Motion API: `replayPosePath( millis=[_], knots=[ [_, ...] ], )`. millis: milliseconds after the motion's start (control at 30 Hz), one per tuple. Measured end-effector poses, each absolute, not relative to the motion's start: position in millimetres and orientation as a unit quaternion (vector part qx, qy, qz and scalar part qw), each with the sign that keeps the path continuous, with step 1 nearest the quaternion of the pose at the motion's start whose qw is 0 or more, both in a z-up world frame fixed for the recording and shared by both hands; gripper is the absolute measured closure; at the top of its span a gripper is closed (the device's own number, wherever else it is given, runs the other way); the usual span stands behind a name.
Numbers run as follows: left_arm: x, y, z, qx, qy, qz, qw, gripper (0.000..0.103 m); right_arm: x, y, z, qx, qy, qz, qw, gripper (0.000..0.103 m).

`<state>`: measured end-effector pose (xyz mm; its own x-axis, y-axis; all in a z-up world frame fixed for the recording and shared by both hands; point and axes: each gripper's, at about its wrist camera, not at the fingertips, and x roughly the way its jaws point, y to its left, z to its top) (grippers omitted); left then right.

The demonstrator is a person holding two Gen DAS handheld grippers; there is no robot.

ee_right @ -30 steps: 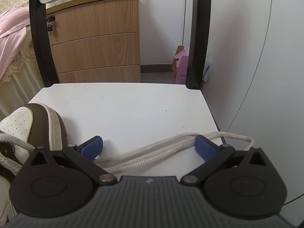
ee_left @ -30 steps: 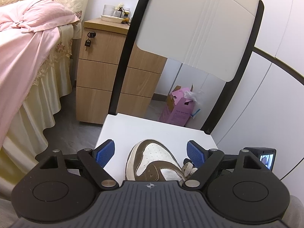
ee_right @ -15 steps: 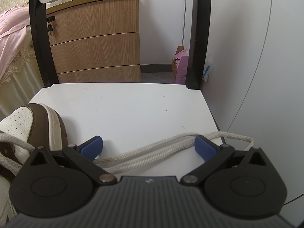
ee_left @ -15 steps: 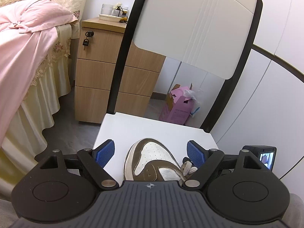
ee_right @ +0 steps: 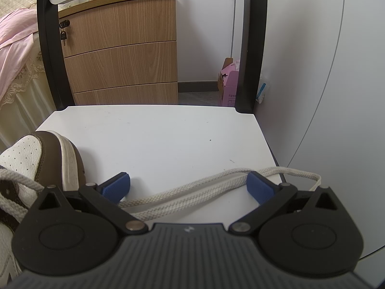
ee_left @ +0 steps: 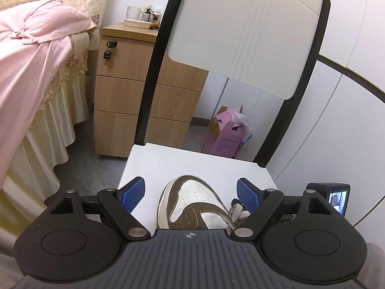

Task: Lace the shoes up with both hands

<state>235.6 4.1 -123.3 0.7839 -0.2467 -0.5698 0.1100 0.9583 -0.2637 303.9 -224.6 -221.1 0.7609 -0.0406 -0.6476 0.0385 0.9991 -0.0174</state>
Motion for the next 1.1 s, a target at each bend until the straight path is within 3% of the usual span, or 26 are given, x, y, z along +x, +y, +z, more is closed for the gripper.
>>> replayPosePath(
  millis=[1100],
  knots=[
    [237.4, 3.7, -125.9, -0.094, 0.316, -0.102, 0.939, 0.016, 303.8, -224.9, -221.3, -0.002, 0.345, -0.021, 0.938, 0.000]
  ],
)
